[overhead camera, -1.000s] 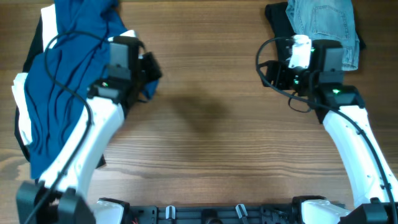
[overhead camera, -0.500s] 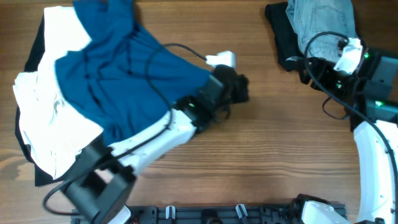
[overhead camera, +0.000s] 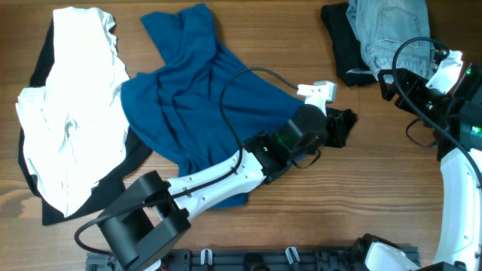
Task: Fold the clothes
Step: 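Grasp the blue shirt with the left gripper and drag it to table center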
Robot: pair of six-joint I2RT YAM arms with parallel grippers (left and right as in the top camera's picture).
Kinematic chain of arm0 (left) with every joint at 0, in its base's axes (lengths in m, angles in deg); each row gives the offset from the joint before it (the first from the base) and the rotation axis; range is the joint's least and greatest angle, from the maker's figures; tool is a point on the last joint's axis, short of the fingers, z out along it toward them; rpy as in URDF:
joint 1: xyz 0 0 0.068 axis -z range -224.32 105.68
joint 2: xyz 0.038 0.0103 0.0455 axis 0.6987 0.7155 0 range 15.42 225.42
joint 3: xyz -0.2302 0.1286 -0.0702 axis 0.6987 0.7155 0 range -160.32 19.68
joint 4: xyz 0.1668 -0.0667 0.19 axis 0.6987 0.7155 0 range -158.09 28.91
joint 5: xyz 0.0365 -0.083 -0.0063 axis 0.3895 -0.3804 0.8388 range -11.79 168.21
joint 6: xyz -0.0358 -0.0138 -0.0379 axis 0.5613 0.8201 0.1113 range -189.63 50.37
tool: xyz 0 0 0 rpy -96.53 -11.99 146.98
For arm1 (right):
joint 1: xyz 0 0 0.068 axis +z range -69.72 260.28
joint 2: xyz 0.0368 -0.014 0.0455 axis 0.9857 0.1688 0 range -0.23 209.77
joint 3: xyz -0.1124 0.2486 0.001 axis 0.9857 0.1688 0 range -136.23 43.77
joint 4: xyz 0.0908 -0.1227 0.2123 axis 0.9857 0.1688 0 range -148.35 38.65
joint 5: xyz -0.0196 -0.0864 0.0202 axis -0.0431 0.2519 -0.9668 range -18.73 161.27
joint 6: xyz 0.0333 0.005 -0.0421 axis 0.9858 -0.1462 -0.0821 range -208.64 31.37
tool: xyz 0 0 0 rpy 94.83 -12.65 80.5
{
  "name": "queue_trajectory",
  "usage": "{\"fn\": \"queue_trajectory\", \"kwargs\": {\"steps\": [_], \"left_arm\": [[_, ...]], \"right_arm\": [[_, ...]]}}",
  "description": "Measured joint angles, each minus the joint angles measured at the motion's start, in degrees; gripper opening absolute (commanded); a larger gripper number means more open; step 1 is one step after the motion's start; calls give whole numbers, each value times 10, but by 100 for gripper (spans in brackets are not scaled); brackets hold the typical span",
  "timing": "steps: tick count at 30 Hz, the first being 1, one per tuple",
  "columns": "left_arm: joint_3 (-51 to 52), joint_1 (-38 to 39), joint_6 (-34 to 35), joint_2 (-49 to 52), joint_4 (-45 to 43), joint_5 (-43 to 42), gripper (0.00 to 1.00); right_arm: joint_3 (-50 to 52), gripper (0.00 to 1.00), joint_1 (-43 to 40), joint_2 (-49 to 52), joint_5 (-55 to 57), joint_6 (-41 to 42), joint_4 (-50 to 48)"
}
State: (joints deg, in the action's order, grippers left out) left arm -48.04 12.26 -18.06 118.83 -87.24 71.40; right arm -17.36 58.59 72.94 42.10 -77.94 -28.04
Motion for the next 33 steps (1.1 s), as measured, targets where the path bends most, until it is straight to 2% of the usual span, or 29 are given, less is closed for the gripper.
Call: {"fn": "queue_trajectory", "kwargs": {"steps": [1,4,9,16,23,27,33], "left_arm": [[-8,1,-5,0,1,-4,100],[-21,-2,-9,-1,31,-11,100],[-24,-47,-13,-9,173,-17,100],[-23,-150,-31,-92,380,-17,100],[-26,-286,-107,-113,567,-19,100],[-26,-385,-175,-113,589,-15,100],[-26,-476,-260,-112,593,40,100]], "right_arm": [[0,90,0,0,-3,4,-5],[0,92,0,0,-20,9,-17],[0,94,0,0,-50,12,-18],[0,94,10,0,-58,9,6],[0,95,114,0,-25,-5,38],[0,94,144,0,1,-7,54],[0,93,173,47,13,-7,55]]}}
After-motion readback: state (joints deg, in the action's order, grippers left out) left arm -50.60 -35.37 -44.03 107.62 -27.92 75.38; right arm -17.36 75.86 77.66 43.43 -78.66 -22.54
